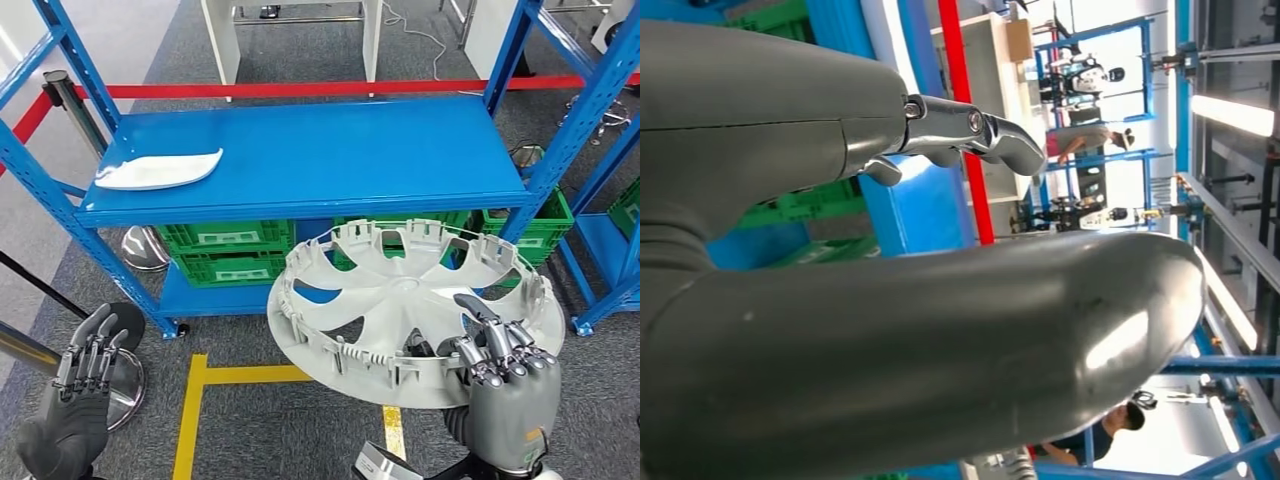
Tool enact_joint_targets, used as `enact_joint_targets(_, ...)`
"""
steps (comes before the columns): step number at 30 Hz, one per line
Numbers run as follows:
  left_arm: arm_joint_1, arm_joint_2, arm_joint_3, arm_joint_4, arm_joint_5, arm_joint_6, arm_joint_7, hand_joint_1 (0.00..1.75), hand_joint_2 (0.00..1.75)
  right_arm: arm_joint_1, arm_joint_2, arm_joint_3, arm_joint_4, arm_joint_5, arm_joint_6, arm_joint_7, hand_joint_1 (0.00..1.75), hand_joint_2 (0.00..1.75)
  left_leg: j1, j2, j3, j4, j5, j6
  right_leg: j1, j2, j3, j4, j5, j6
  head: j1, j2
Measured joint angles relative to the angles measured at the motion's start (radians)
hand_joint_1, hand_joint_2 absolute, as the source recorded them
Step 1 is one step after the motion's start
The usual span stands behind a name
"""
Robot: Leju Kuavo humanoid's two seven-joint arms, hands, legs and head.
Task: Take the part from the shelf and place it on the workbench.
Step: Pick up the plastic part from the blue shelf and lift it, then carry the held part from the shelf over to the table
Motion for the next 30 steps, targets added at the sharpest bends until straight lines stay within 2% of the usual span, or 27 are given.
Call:
enact_joint_targets(1,0.000,0.002,0.000,0.000,0.000,0.000,0.000,0.00,0.00,0.000,0.000,0.000,0.000,0.000,0.000,0.000,1.75,1.75,0.001,0.000,-0.004,0.051,-0.019,-0.001,0.001,0.000,-0.012,0.004,0.010,0.000,0.000,0.000)
enact_joint_targets(2,0.000,0.003,0.000,0.000,0.000,0.000,0.000,0.00,0.00,0.000,0.000,0.000,0.000,0.000,0.000,0.000,1.75,1.75,0.001,0.000,0.006,0.069,-0.013,-0.001,0.002,0.000,-0.025,0.009,0.018,0.001,0.000,0.000)
enact_joint_targets(3,0.000,0.005,0.000,0.000,0.000,0.000,0.000,0.00,0.00,0.001,0.000,0.000,0.000,0.000,0.000,0.000,1.75,1.75,0.001,0.000,0.034,0.048,0.010,0.001,0.002,0.000,-0.039,0.015,0.025,0.002,0.000,0.000)
enact_joint_targets(4,0.000,0.006,-0.001,0.000,0.000,0.001,0.000,0.00,0.00,0.001,0.000,0.000,0.000,0.000,0.000,0.000,1.75,1.75,0.000,0.000,0.076,-0.008,0.039,0.005,0.003,0.000,-0.052,0.021,0.030,0.003,0.000,0.000)
enact_joint_targets(6,-0.001,0.006,-0.002,0.000,0.000,0.002,0.000,0.00,0.00,0.001,0.000,0.000,0.000,0.000,0.000,0.000,1.75,1.75,-0.002,-0.002,0.167,-0.152,0.063,0.018,0.005,0.001,-0.069,0.032,0.038,0.009,0.000,0.000)
enact_joint_targets(7,-0.002,0.007,-0.002,0.000,0.000,0.004,-0.001,0.00,0.00,0.000,0.000,0.000,0.000,0.000,0.000,0.000,1.75,1.75,-0.004,-0.002,0.194,-0.203,0.063,0.024,0.005,0.001,-0.075,0.035,0.043,0.014,0.000,0.000)
enact_joint_targets(8,-0.002,0.007,-0.003,0.000,0.000,0.005,-0.001,0.00,0.00,0.000,0.000,0.000,0.000,0.001,0.000,0.000,1.75,1.75,-0.007,-0.003,0.205,-0.228,0.058,0.028,0.005,0.000,-0.080,0.036,0.050,0.020,0.000,0.000)
enact_joint_targets(10,-0.001,0.007,-0.004,0.000,0.001,0.008,-0.002,0.00,0.00,0.000,0.000,0.000,0.000,0.001,0.000,-0.001,1.75,1.75,-0.008,-0.002,0.199,-0.239,0.068,0.037,0.003,0.000,-0.087,0.036,0.061,0.033,0.000,0.000)
enact_joint_targets(11,-0.002,0.008,-0.004,0.000,0.001,0.009,-0.002,0.00,0.00,0.001,0.000,0.000,0.000,0.001,0.000,-0.001,1.75,1.75,-0.006,0.000,0.192,-0.243,0.077,0.044,0.002,0.002,-0.093,0.041,0.053,0.038,0.001,0.000)
enact_joint_targets(12,-0.003,0.008,-0.005,0.000,0.002,0.010,-0.002,0.00,0.00,0.001,0.000,0.000,0.000,0.001,0.000,-0.002,1.75,1.75,-0.004,0.002,0.184,-0.247,0.087,0.050,0.001,0.004,-0.104,0.060,0.029,0.042,0.002,0.000)
enact_joint_targets(13,-0.003,0.008,-0.006,0.000,0.003,0.012,-0.002,0.00,0.00,0.001,0.000,0.000,0.000,0.001,0.000,-0.002,1.75,1.75,-0.002,0.004,0.173,-0.249,0.098,0.056,0.001,0.005,-0.120,0.100,-0.011,0.046,0.004,0.000)
enact_joint_targets(15,-0.004,0.010,-0.008,0.000,0.003,0.013,-0.002,0.00,0.00,0.001,0.000,0.000,0.000,0.001,0.000,-0.002,1.75,1.75,-0.003,0.005,0.147,-0.246,0.116,0.061,-0.001,0.006,-0.156,0.221,-0.100,0.053,0.008,0.000)
enact_joint_targets(16,-0.003,0.010,-0.008,0.000,0.003,0.014,-0.002,0.00,0.00,0.001,0.000,0.000,0.000,0.001,0.000,-0.002,1.75,1.75,-0.004,0.006,0.133,-0.244,0.126,0.060,-0.002,0.006,-0.165,0.276,-0.121,0.055,0.008,0.000)
enact_joint_targets(17,-0.004,0.011,-0.008,0.000,0.003,0.014,-0.002,0.00,0.00,0.001,0.000,0.000,0.000,0.000,0.000,-0.002,1.75,1.75,-0.004,0.006,0.118,-0.240,0.134,0.060,-0.002,0.006,-0.162,0.303,-0.119,0.057,0.008,0.000)
enact_joint_targets(18,-0.004,0.012,-0.008,0.000,0.003,0.014,-0.002,0.00,0.00,0.001,0.000,0.000,0.000,0.000,0.000,-0.001,1.75,1.75,-0.004,0.006,0.104,-0.235,0.142,0.058,-0.002,0.006,-0.142,0.297,-0.097,0.058,0.008,0.000)
enact_joint_targets(19,-0.004,0.012,-0.009,0.000,0.003,0.014,-0.002,0.00,0.00,0.001,0.000,0.000,0.000,-0.001,0.000,-0.001,1.75,1.75,-0.004,0.006,0.090,-0.229,0.149,0.055,-0.002,0.006,-0.104,0.254,-0.067,0.058,0.008,0.000)
enact_joint_targets(20,-0.004,0.013,-0.009,0.000,0.003,0.014,-0.002,0.00,0.00,0.001,0.000,0.000,0.000,-0.001,0.000,-0.001,1.75,1.75,-0.004,0.006,0.079,-0.222,0.154,0.052,-0.003,0.006,-0.054,0.185,-0.047,0.056,0.008,0.000)
enact_joint_targets(21,-0.003,0.013,-0.010,0.000,0.003,0.014,-0.002,0.00,0.00,0.000,0.000,0.000,0.000,-0.001,0.000,-0.001,1.75,1.75,-0.006,0.005,0.070,-0.215,0.160,0.047,-0.002,0.007,-0.002,0.110,-0.041,0.054,0.008,0.000)
enact_joint_targets(22,-0.003,0.014,-0.010,0.000,0.003,0.014,-0.002,0.00,0.00,0.000,0.000,0.000,0.000,-0.001,0.000,-0.001,1.75,1.75,-0.007,0.005,0.063,-0.210,0.166,0.042,-0.001,0.008,0.036,0.051,-0.045,0.051,0.007,0.000)
enact_joint_targets(23,-0.004,0.014,-0.011,0.000,0.003,0.014,-0.003,0.00,0.00,0.000,0.000,0.000,0.000,-0.002,0.000,-0.001,1.75,1.75,-0.008,0.005,0.060,-0.207,0.172,0.037,0.000,0.008,0.054,0.016,-0.054,0.048,0.007,0.000)
enact_joint_targets(24,-0.004,0.014,-0.011,0.000,0.003,0.014,-0.003,0.00,0.00,0.000,0.000,0.000,0.000,-0.002,0.000,-0.001,1.75,1.75,-0.009,0.005,0.057,-0.205,0.179,0.031,0.002,0.009,0.057,0.005,-0.057,0.043,0.007,0.000)
enact_joint_targets(25,-0.004,0.015,-0.012,0.000,0.004,0.015,-0.003,0.00,0.00,0.001,0.000,0.000,0.000,-0.002,0.000,-0.001,1.75,1.75,-0.008,0.005,0.055,-0.205,0.185,0.026,0.002,0.008,0.047,0.006,-0.052,0.035,0.006,0.000)
enact_joint_targets(26,-0.003,0.015,-0.012,0.000,0.004,0.015,-0.003,0.00,0.00,0.000,0.000,0.000,0.000,-0.001,0.000,-0.001,1.75,1.75,-0.007,0.004,0.050,-0.201,0.181,0.020,0.001,0.007,0.038,0.005,-0.045,0.026,0.007,0.000)
enact_joint_targets(27,-0.003,0.015,-0.012,0.000,0.004,0.016,-0.003,0.00,0.00,-0.001,-0.001,0.000,0.000,-0.002,0.000,-0.001,1.75,1.75,-0.006,0.003,0.045,-0.190,0.163,0.014,0.000,0.005,0.029,0.003,-0.036,0.017,0.005,0.000)
enact_joint_targets(28,-0.002,0.016,-0.012,0.000,0.005,0.016,-0.003,0.00,0.00,-0.001,-0.001,0.000,0.000,-0.002,0.000,0.000,1.75,1.75,-0.005,0.001,0.036,-0.162,0.127,0.008,-0.002,0.003,0.018,0.002,-0.025,0.008,0.004,0.000)
enact_joint_targets(30,-0.002,0.017,-0.012,0.000,0.005,0.018,-0.003,0.00,0.00,-0.002,-0.001,0.000,0.000,-0.002,0.000,0.002,1.75,1.75,-0.002,0.000,0.013,-0.055,0.026,0.000,-0.001,0.001,-0.002,0.003,-0.003,-0.001,0.000,0.000)
